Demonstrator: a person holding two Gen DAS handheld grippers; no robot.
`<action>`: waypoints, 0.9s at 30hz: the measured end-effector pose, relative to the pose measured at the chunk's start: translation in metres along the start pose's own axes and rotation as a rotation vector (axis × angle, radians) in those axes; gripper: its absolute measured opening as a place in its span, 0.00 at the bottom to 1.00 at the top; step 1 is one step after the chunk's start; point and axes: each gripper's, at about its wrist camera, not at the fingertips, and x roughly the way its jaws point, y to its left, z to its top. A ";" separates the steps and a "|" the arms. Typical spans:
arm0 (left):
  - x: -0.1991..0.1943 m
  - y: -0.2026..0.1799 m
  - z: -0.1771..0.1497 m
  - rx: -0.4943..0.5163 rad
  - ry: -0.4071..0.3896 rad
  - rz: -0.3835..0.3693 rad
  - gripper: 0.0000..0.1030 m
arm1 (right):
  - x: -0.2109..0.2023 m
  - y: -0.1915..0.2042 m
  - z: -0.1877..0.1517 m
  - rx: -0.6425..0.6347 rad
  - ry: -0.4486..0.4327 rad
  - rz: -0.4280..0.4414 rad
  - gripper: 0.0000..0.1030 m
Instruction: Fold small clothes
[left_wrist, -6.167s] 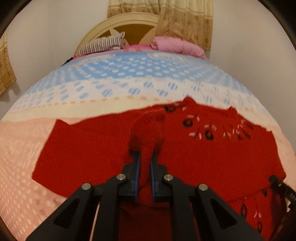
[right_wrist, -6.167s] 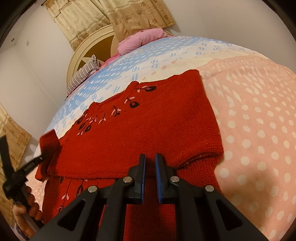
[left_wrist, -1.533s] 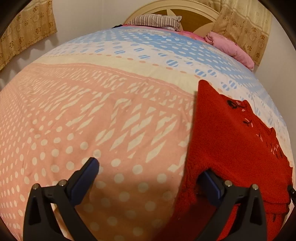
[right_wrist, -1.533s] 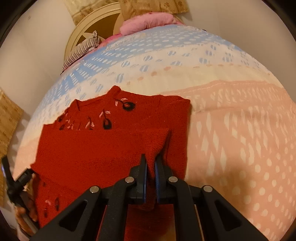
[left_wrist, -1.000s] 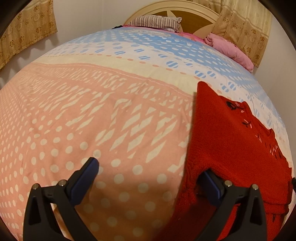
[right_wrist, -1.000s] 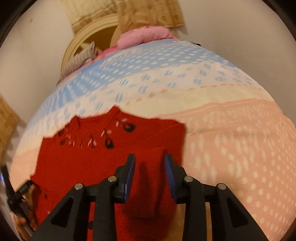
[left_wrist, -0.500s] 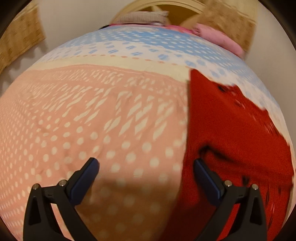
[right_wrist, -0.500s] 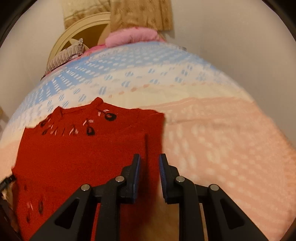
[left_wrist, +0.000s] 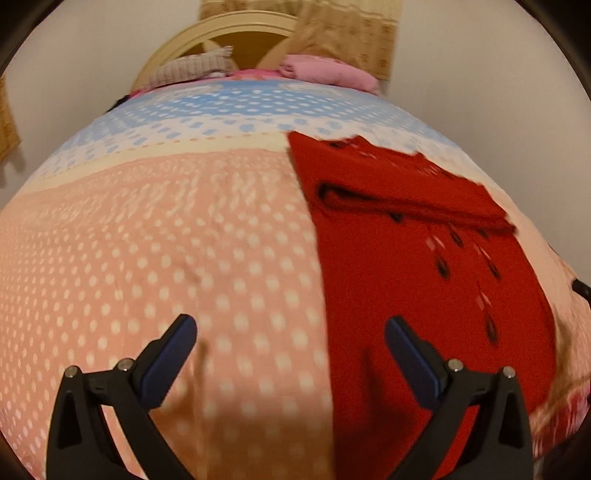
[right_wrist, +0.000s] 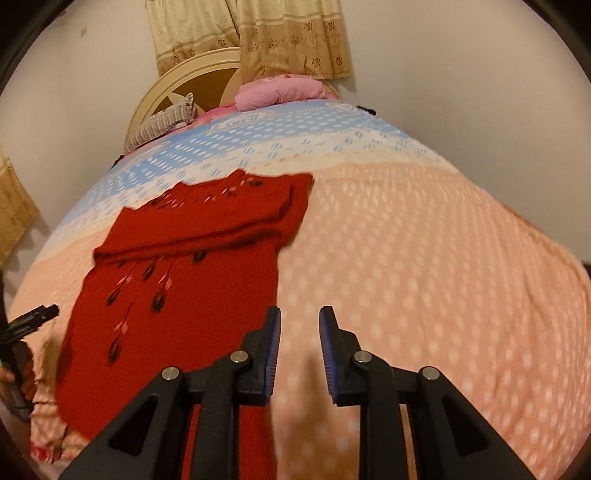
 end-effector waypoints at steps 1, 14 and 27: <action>-0.006 -0.002 -0.009 0.011 0.007 -0.029 1.00 | -0.003 -0.001 -0.004 0.008 0.008 0.013 0.22; -0.032 -0.028 -0.087 0.075 0.087 -0.145 1.00 | -0.006 0.004 -0.087 0.103 0.223 0.197 0.29; -0.039 -0.027 -0.103 0.055 0.090 -0.245 1.00 | -0.009 0.004 -0.123 0.128 0.286 0.298 0.49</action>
